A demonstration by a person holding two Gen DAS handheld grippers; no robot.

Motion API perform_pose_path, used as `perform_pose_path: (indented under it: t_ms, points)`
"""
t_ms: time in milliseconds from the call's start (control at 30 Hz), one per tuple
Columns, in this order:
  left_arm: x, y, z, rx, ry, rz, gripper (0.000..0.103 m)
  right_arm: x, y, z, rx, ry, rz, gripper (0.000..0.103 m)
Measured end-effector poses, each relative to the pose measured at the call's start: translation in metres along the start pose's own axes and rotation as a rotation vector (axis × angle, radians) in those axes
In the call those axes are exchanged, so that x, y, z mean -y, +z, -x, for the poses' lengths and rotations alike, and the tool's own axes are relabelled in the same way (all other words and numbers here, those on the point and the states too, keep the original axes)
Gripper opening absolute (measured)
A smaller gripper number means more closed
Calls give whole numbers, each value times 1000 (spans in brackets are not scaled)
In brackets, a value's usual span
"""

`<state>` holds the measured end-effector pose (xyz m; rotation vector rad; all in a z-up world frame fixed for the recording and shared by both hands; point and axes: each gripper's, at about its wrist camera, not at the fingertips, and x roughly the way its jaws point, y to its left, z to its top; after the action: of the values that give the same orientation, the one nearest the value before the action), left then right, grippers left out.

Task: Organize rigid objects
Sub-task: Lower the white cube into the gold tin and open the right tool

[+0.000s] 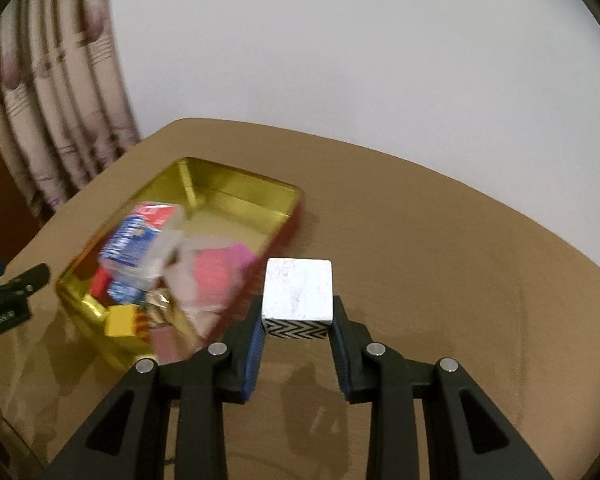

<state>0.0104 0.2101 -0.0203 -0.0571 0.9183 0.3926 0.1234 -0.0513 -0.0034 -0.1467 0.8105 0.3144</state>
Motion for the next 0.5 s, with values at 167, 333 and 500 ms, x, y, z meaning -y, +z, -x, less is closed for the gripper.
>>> perform_pose_path:
  t_ms: [167,333,500]
  points:
    - [-5,0,-1,-11,0,17,91,-36,9,-2,-4,48,64,30]
    - [-10,2,-5,-23,5,34,91,-55,9,-2,-20,66,115,30]
    - [-16,3,-9,-34,11,65,91,-72,14,-18,-42,90,134,30]
